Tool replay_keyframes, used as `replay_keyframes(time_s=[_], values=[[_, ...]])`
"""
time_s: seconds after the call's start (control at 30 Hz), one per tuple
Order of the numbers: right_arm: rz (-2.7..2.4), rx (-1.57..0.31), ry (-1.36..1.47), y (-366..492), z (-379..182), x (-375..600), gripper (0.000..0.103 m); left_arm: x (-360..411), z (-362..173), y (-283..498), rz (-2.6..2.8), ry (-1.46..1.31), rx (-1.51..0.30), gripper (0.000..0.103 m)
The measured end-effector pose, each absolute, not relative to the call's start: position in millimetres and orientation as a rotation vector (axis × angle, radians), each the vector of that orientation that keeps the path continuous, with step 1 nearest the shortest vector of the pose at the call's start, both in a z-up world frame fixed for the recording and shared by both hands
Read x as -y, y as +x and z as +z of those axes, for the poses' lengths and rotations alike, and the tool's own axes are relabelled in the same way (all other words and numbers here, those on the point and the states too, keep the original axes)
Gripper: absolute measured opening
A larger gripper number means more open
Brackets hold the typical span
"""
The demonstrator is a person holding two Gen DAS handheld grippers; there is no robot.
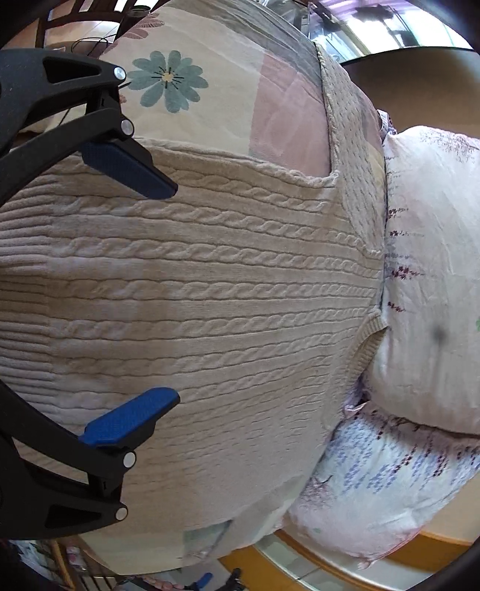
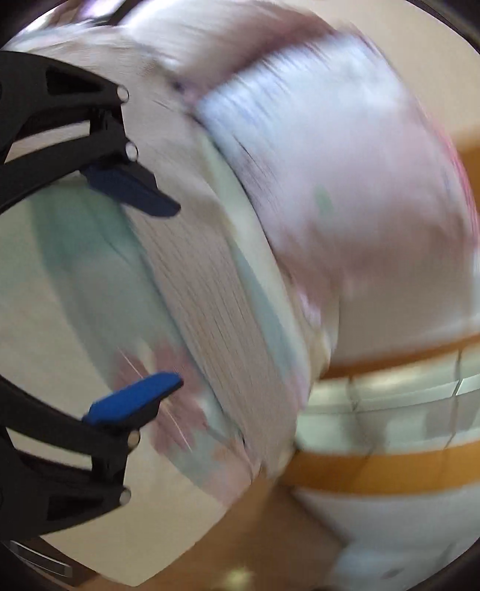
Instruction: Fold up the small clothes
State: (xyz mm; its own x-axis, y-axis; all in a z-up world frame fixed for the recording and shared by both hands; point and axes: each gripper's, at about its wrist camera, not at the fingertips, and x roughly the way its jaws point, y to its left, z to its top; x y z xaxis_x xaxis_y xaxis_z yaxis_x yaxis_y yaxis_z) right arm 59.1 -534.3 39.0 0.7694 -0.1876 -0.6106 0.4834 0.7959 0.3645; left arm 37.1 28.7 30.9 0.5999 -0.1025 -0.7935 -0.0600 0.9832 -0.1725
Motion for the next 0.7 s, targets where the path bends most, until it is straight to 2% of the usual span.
replay_keyframes(time_s=[0.03, 0.1, 0.13, 0.2, 0.27, 0.37, 0.43, 0.47, 0.57, 0.7], values=[[-0.433, -0.608, 0.644, 71, 31, 577, 0.067, -29, 34, 42, -0.024, -0.204, -0.911, 0.101], [-0.505, -0.635, 0.821, 82, 13, 635, 0.057, -30, 41, 51, -0.003, -0.216, -0.878, 0.101], [-0.528, -0.643, 0.884, 86, 6, 653, 0.053, -30, 44, 55, 0.008, -0.218, -0.865, 0.101], [-0.562, -0.638, 1.006, 91, -10, 682, 0.051, -32, 50, 63, 0.029, -0.236, -0.845, 0.101], [-0.572, -0.652, 1.051, 95, -21, 695, 0.048, -36, 54, 71, 0.058, -0.240, -0.847, 0.101], [-0.571, -0.643, 1.042, 99, -25, 702, 0.034, -47, 56, 80, 0.094, -0.246, -0.866, 0.101], [-0.583, -0.636, 1.025, 99, -28, 702, 0.016, -58, 59, 82, 0.131, -0.268, -0.857, 0.101], [-0.587, -0.632, 1.017, 99, -30, 707, 0.012, -66, 59, 84, 0.157, -0.286, -0.861, 0.101], [-0.586, -0.619, 0.981, 97, -23, 701, 0.008, -94, 61, 91, 0.215, -0.333, -0.853, 0.101], [-0.441, -0.464, 0.839, 103, 35, 646, 0.008, -139, 65, 104, 0.260, -0.380, -0.832, 0.101]])
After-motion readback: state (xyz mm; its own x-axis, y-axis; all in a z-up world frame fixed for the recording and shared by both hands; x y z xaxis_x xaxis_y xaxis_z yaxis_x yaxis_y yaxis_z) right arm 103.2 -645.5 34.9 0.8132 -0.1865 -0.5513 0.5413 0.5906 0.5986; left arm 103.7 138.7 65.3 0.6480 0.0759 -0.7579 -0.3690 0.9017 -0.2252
